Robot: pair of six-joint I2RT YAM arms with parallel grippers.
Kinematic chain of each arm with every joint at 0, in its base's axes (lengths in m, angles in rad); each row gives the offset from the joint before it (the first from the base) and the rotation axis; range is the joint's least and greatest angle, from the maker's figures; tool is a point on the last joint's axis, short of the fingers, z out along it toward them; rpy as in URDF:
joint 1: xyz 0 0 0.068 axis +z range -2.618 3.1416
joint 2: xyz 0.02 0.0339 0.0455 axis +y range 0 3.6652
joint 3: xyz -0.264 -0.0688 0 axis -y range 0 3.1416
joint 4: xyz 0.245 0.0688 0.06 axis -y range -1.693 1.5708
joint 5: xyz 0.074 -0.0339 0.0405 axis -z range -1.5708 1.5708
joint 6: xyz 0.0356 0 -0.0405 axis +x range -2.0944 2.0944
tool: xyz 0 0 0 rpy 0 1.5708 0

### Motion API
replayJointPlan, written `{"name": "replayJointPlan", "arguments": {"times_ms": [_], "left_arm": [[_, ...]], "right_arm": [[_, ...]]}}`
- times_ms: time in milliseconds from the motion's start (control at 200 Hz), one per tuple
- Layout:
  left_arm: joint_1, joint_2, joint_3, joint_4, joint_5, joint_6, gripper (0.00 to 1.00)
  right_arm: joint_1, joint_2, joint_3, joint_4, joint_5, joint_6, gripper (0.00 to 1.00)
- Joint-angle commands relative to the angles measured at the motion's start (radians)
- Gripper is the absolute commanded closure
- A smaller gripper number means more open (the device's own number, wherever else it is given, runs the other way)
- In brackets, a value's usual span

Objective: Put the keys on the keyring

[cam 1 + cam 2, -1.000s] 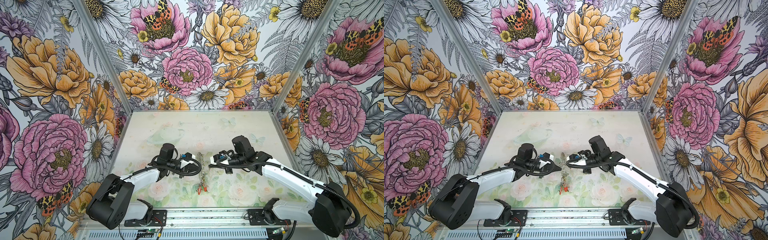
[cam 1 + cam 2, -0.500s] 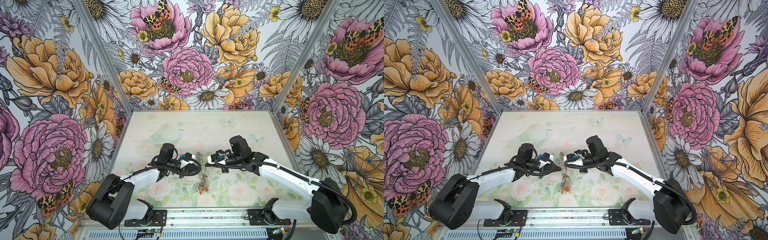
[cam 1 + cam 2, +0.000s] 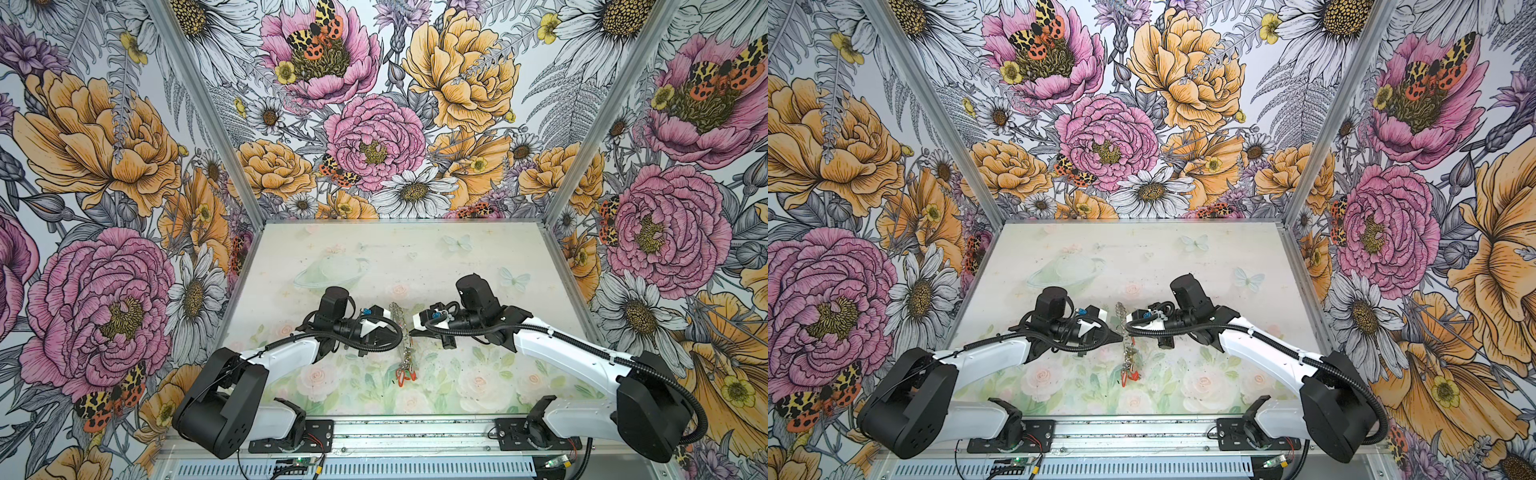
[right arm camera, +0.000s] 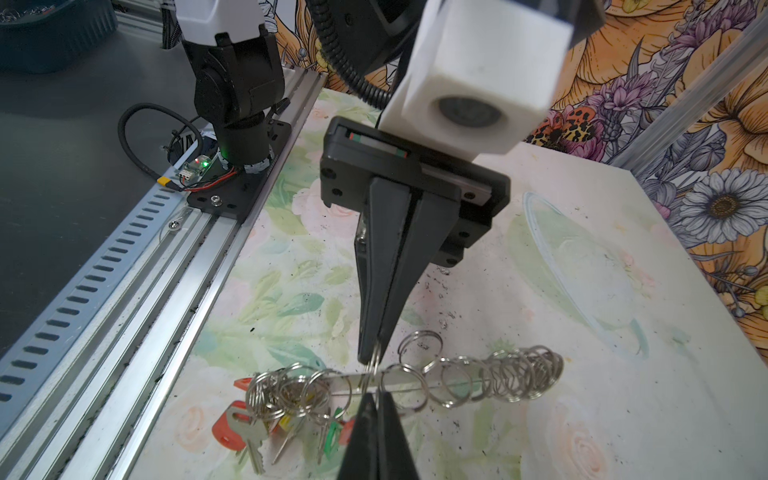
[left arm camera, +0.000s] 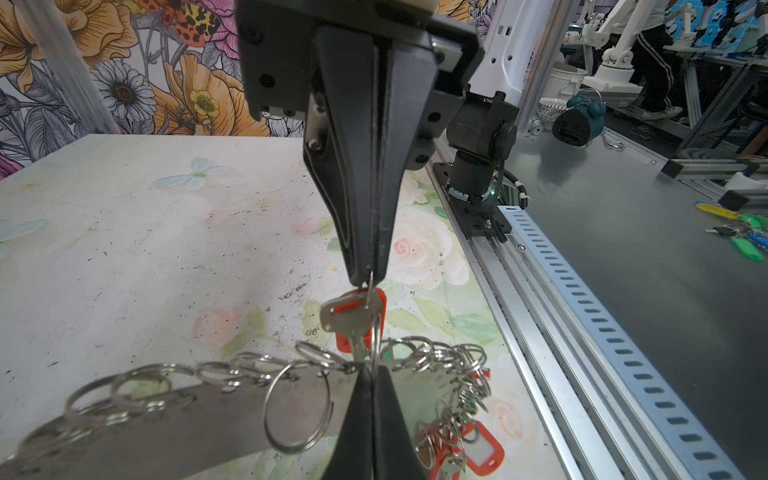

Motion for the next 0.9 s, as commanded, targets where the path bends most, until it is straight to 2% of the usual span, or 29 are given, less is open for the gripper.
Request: {"name": "replayJointPlan", "arguments": {"times_ms": [0, 896], "left_arm": [[-0.003, -0.006, 0.017, 0.044, 0.061, -0.001, 1.00], [-0.002, 0.005, 0.025, 0.057, 0.061, -0.028, 1.00]], "right_arm": [[0.012, 0.010, -0.008, 0.032, 0.004, -0.002, 1.00], [0.015, 0.013, -0.014, 0.034, 0.007, -0.006, 1.00]]}}
